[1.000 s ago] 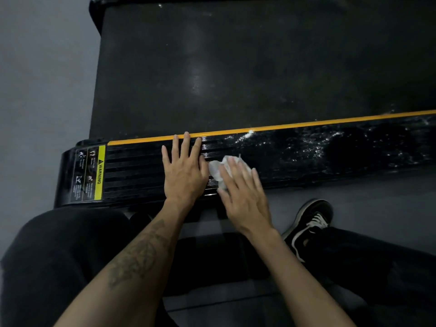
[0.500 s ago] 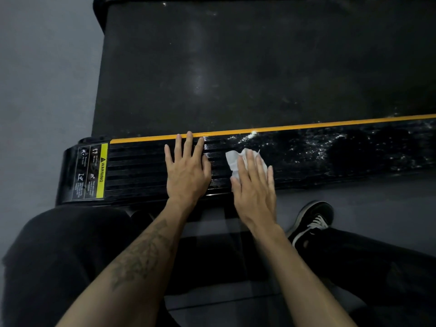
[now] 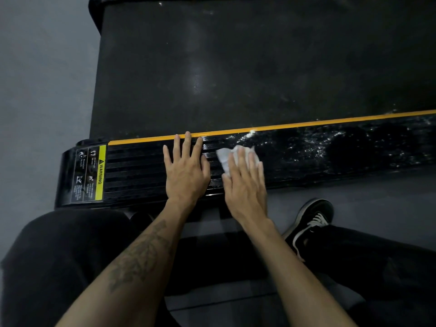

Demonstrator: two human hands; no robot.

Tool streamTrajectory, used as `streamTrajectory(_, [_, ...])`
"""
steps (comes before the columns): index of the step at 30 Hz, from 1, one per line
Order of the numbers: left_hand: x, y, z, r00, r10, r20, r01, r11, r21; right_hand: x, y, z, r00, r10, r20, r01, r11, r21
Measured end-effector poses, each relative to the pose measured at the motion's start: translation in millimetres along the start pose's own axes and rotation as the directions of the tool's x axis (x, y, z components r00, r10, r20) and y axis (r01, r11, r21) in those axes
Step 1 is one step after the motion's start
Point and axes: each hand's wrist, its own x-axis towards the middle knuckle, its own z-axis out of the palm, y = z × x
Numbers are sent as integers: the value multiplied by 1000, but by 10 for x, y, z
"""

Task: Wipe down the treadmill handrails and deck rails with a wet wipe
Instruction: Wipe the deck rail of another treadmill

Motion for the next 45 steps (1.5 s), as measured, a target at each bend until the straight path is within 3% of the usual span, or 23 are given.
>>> streamTrajectory(4, [2, -10, 9, 1000, 2, 1, -2, 1000, 12, 50, 191, -53, 980, -191, 56, 193, 980, -39])
streamTrajectory(10, [5, -9, 24, 1000, -3, -8, 3, 1000, 10, 69, 31, -23, 998, 37, -43, -37, 999, 14])
streamTrajectory(15, [2, -8, 4, 1000, 1, 1, -1, 1000, 15, 136, 85, -17, 979, -198, 49, 201, 978, -60])
streamTrajectory(21, [0, 14, -8, 1000, -9, -3, 9, 1000, 11, 151, 40, -34, 998, 44, -45, -43, 999, 10])
streamTrajectory(25, [1, 10, -14, 1000, -8, 5, 8, 1000, 2, 181, -15, -35, 983, -178, 49, 181, 982, -54])
streamTrajectory(27, [1, 9, -15, 1000, -11, 6, 11, 1000, 7, 223, 134, -69, 975, -214, 53, 217, 973, -72])
streamTrajectory(32, [6, 16, -17, 1000, -16, 18, 15, 1000, 13, 249, 66, -53, 998, 55, -33, -54, 998, 29])
streamTrajectory(38, [3, 18, -31, 1000, -17, 20, 17, 1000, 6, 330, 57, -60, 982, -184, 50, 186, 981, -51])
streamTrajectory(43, [10, 15, -28, 999, -18, 31, 18, 1000, 13, 353, 79, -84, 999, 38, -4, -38, 999, -1])
streamTrajectory(45, [11, 12, -30, 999, -15, 29, 14, 1000, 15, 377, -67, -61, 1000, 6, 27, -6, 1000, -2])
